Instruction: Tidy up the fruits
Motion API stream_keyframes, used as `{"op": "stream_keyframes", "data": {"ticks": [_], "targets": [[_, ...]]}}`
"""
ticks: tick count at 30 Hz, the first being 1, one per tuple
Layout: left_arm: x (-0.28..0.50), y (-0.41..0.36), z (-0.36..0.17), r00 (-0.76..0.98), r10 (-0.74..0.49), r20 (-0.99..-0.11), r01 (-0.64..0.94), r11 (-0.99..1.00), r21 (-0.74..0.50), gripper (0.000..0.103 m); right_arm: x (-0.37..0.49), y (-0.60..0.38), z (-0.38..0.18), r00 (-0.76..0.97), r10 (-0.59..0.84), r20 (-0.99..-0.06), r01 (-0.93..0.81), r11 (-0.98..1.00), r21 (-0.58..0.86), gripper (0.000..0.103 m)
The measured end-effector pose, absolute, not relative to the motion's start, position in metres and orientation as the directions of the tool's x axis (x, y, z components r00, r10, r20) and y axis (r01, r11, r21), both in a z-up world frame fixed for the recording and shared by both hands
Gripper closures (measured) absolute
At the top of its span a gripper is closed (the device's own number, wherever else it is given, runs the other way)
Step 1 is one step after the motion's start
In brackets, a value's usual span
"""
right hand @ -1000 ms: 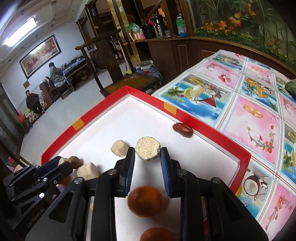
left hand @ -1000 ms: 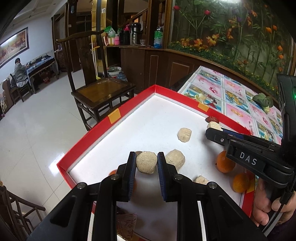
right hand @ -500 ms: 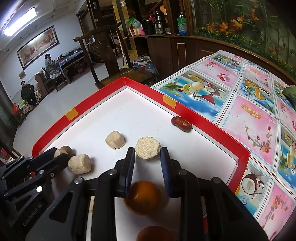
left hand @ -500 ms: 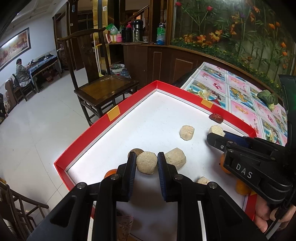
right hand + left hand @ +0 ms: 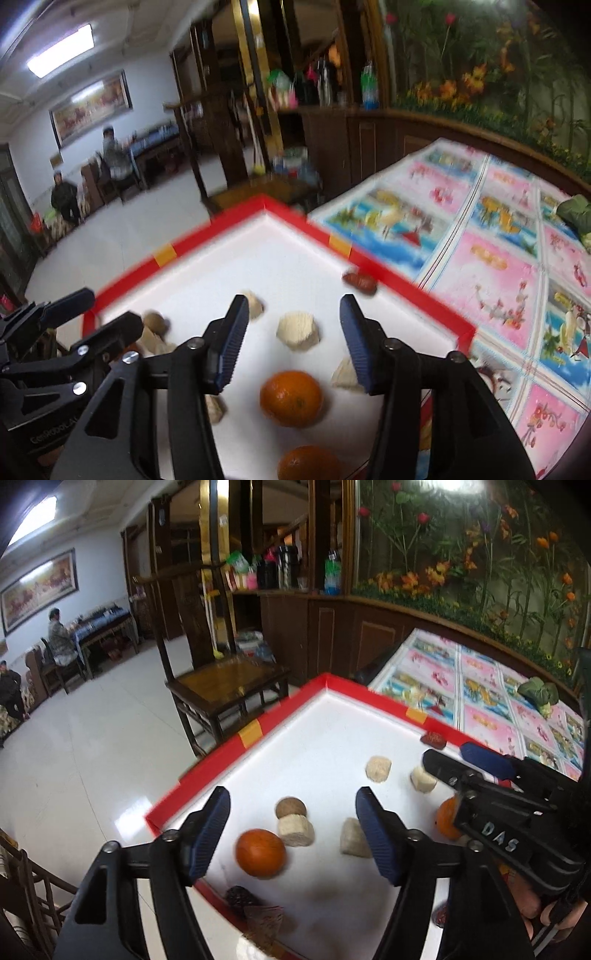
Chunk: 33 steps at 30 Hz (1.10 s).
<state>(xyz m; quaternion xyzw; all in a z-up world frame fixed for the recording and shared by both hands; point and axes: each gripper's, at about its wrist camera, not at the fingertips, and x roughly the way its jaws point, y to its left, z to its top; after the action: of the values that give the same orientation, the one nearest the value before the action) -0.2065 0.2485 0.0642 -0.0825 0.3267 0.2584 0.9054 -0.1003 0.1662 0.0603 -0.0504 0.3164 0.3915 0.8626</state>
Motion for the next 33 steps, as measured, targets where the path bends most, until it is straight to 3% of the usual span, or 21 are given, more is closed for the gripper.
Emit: {"op": "stream_keyframes", "data": {"ticks": [3,7,14,20,33], "targets": [[-0.217,0.240,0.077,0.677,0.462,-0.573,-0.530,0.846,0.056,0.023,-0.108,0.147,0.074,0.570,0.663,-0.485,-0.680,0.712,0.174,0.029],[-0.225,0.228,0.090,0.691,0.517,-0.506,-0.544,0.832,0.108,0.020,-0.127,0.109,0.084,0.676,0.632,-0.378,-0.621,0.765,0.169,0.022],[-0.243,0.206,0.103,0.716,0.568,-0.406,-0.572,0.810,0.125,0.016,-0.159,0.047,0.088,0.766,0.556,-0.323,-0.522,0.831,0.192,0.005],[-0.264,0.189,0.114,0.744,0.570,-0.349,-0.571,0.813,0.112,0.016,-0.191,0.018,0.094,0.786,0.528,-0.322,-0.501,0.849,0.170,0.001],[-0.315,0.159,0.142,0.800,0.532,-0.276,-0.521,0.845,0.119,0.015,-0.281,-0.016,0.143,0.822,0.541,-0.176,-0.522,0.840,0.144,0.000]]}}
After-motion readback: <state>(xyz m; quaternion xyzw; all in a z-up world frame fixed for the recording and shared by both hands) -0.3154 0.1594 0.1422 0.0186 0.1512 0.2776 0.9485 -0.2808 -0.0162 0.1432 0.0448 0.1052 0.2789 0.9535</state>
